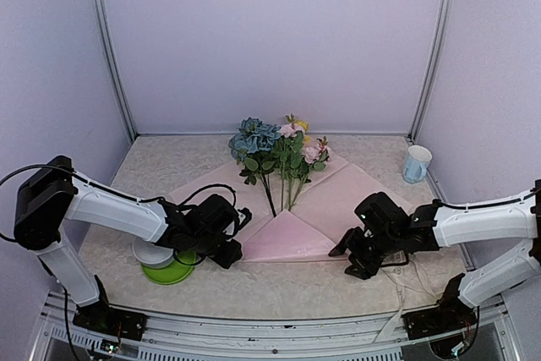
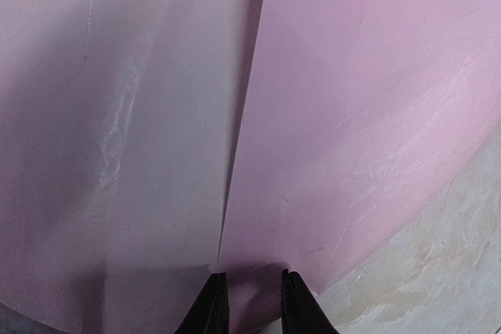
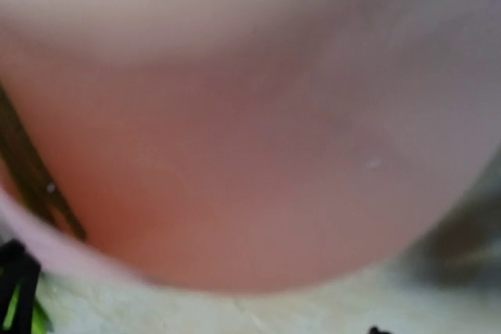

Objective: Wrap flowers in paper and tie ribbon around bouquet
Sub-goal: Pick up the one-fourth-folded wrapping paper from the center of the board.

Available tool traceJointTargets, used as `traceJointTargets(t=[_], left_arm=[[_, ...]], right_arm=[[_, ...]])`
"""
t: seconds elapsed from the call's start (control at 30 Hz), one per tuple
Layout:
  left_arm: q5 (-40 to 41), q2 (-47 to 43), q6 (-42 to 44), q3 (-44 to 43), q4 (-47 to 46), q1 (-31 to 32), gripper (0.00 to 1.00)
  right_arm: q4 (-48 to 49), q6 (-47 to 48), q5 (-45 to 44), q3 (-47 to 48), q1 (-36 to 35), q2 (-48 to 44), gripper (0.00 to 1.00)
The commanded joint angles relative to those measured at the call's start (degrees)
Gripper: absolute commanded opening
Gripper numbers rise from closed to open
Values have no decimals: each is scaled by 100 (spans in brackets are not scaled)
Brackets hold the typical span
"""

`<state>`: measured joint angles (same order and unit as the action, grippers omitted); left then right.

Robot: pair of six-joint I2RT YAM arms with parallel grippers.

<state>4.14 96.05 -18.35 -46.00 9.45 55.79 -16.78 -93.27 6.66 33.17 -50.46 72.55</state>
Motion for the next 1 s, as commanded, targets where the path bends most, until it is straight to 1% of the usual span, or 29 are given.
traceJointTargets(t=[0.0, 0.13, 0.23, 0.3, 0.4, 0.5, 0.63, 0.7, 0.87, 0.97], left_arm=[[-397, 328, 84, 150, -7, -2, 24], [-414, 303, 119, 179, -40, 2, 24], [-414, 296, 117, 211, -72, 2, 24], [-419, 284, 119, 230, -91, 1, 24], [-418, 276, 132, 234, -102, 2, 24], [-414, 253, 137, 251, -108, 2, 24], [-428, 239, 146, 292, -152, 2, 24], [-430, 230, 142, 301, -169, 2, 25], [-426, 239, 143, 302, -163, -11, 24], [-429, 256, 158, 295, -151, -24, 24]], right_arm=[[236, -538, -129, 76, -41, 434, 63], [227, -836, -610, 19, -4, 531, 61], [88, -730, -942, 172, 37, 575, 60], [102, -609, -1008, 241, 60, 643, 60], [230, -532, -722, 292, 78, 836, 60], [142, -496, -438, 393, 75, 1071, 60], [89, -423, -231, 482, 71, 1261, 57], [71, -420, -261, 463, 74, 1265, 53], [9, -425, -397, 394, 78, 1156, 34], [20, -303, -541, 407, 78, 1105, 15]])
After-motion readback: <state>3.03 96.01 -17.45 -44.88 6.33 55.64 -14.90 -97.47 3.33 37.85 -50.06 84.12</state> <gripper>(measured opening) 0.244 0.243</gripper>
